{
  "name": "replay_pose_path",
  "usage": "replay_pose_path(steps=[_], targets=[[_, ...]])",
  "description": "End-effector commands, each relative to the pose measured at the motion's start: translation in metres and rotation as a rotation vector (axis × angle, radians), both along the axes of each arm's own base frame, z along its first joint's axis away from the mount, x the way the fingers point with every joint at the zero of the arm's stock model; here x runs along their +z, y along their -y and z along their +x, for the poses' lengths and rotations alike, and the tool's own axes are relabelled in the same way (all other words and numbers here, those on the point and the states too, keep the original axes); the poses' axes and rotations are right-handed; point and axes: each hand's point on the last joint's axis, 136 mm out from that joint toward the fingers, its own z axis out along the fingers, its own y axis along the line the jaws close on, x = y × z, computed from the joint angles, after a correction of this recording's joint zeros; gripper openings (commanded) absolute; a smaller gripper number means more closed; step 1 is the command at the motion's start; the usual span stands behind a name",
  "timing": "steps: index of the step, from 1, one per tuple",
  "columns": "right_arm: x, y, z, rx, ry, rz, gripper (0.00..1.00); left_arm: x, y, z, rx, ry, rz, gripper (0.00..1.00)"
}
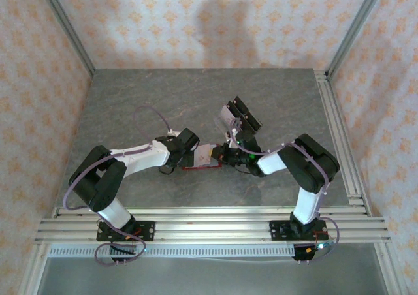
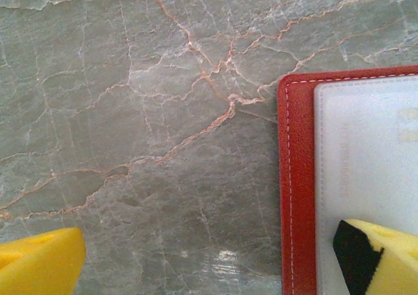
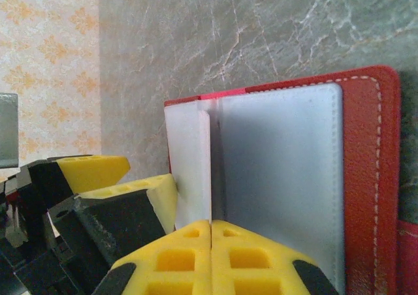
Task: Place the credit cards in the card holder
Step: Insert the credit card into the card slot.
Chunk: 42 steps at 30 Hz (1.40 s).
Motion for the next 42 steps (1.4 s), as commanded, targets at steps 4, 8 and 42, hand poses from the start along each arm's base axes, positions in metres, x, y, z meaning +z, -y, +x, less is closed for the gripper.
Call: replay_pose_path(steps=[4,8,42], targets=[[-0.005,-0.001,-0.007,0.018,0.002,0.011,0.0,-0.008,-0.013,-0.017,0.006,-0.054,0.059,1.0],[-0.007,-0.002,-0.006,0.018,-0.001,0.014,0.0,-0.008,-0.014,-0.017,0.006,-0.055,0.061,1.0],[-0.014,-0.017,0.002,0.041,-0.03,-0.024,0.0,0.035,-0.038,-0.001,0.105,0.019,0.083,1.0]])
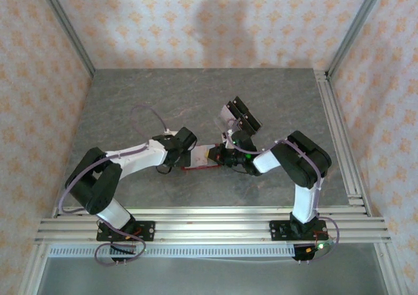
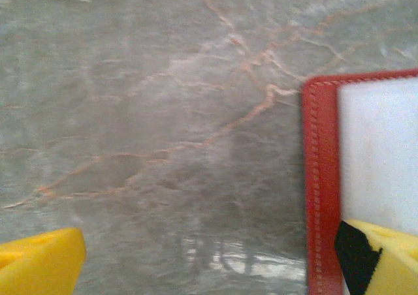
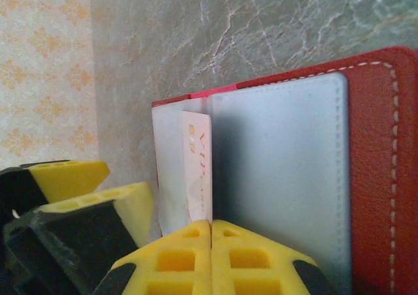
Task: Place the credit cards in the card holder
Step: Insert the credit card into the card slot.
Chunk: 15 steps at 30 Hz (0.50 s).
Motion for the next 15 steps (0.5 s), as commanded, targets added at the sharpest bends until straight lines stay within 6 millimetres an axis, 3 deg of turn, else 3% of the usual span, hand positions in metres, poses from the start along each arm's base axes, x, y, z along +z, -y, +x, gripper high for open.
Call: replay_pose_path(steps=[1,8,15], targets=[[-0.002,-0.003,0.001,0.018,0.004,-0.033,0.0,0.023,-0.026,0.005,0.068,0.027,0.065,1.0],[-0.006,-0.001,0.0,0.023,-0.012,-0.065,0.0,0.01,-0.042,0.0,0.085,-0.023,0.109,1.0],[-0.01,-0.002,-0.002,0.042,-0.028,-0.093,0.0,-0.006,-0.038,-0.002,0.079,-0.05,0.091,1.0]])
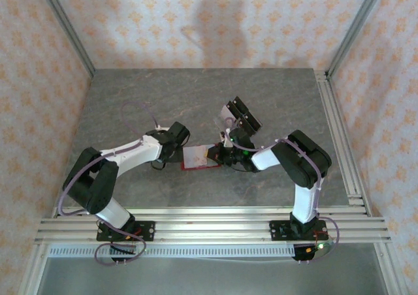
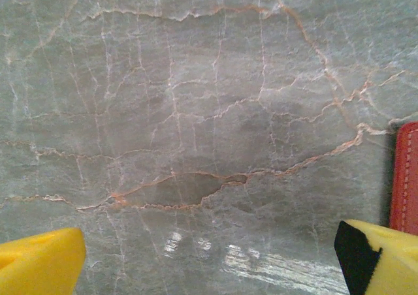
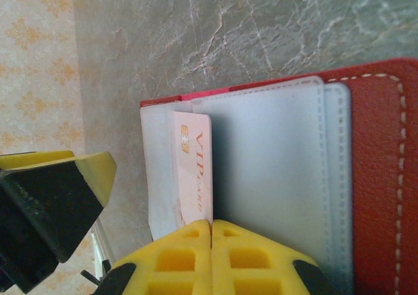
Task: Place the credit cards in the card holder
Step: Insert the credit card into the card slot.
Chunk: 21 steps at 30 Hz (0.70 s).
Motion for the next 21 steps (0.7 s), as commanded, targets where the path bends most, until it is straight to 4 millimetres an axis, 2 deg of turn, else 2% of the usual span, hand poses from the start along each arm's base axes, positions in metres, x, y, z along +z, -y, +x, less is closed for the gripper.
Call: replay_pose_path(steps=[1,15,18,21], targets=[[-0.007,0.0,-0.004,0.025,-0.011,-0.05,0.0,-0.011,-0.007,-0.006,-0.004,-0.039,0.04,1.0],[-0.006,-0.023,-0.007,0.104,-0.025,-0.086,0.01,-0.023,0.003,-0.006,-0.021,-0.048,0.014,1.0],[-0.002,-0.024,-0.008,0.125,-0.028,-0.098,0.12,-0.025,0.003,-0.006,-0.02,-0.048,0.013,1.0],[0.009,-0.022,-0.008,0.136,-0.011,-0.121,0.28,-0.024,0.002,-0.006,-0.018,-0.046,0.013,1.0]])
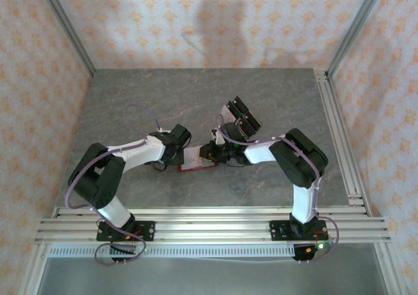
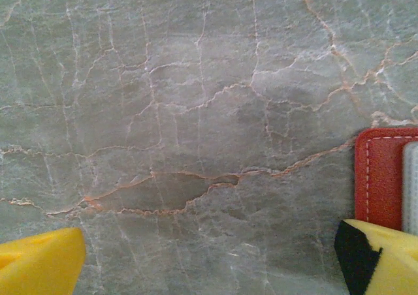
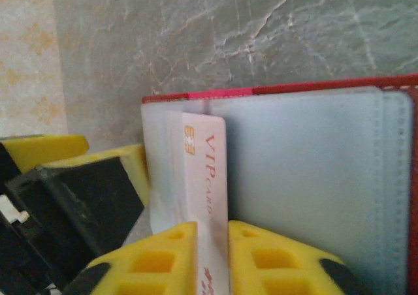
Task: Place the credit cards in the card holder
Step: Insert the credit card into the card slot.
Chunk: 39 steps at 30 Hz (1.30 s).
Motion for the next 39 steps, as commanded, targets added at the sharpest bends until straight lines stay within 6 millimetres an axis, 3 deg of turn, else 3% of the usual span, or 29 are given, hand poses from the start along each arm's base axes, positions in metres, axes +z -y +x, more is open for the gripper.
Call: replay_pose_path(steps=[1,5,10,12,17,20,27,39], targets=[[0.007,0.005,-0.006,0.032,0.015,-0.063,0.32,-0.005,-0.001,-0.005,-0.009,-0.012,0.012,1.0],[0.023,0.015,-0.008,0.044,0.046,-0.133,0.4,0.006,-0.002,-0.002,-0.006,0.011,0.011,1.0],[0.032,0.03,-0.007,0.052,0.075,-0.245,0.41,0.021,-0.01,0.0,0.012,0.042,0.024,1.0],[0.03,0.035,-0.006,0.063,0.07,-0.302,0.36,0.023,-0.014,0.0,0.018,0.044,0.036,1.0],[0.022,0.036,-0.001,0.096,0.052,-0.388,0.12,0.022,-0.021,-0.003,0.025,0.029,0.071,1.0],[0.016,0.032,0.001,0.121,0.045,-0.426,0.05,0.019,-0.025,-0.007,0.03,0.021,0.089,1.0],[-0.001,0.025,0.002,0.153,0.031,-0.484,0.04,0.011,-0.028,-0.012,0.028,-0.003,0.101,1.0],[-0.011,0.013,0.001,0.187,0.015,-0.498,0.04,-0.002,-0.021,-0.009,0.018,-0.027,0.084,1.0]])
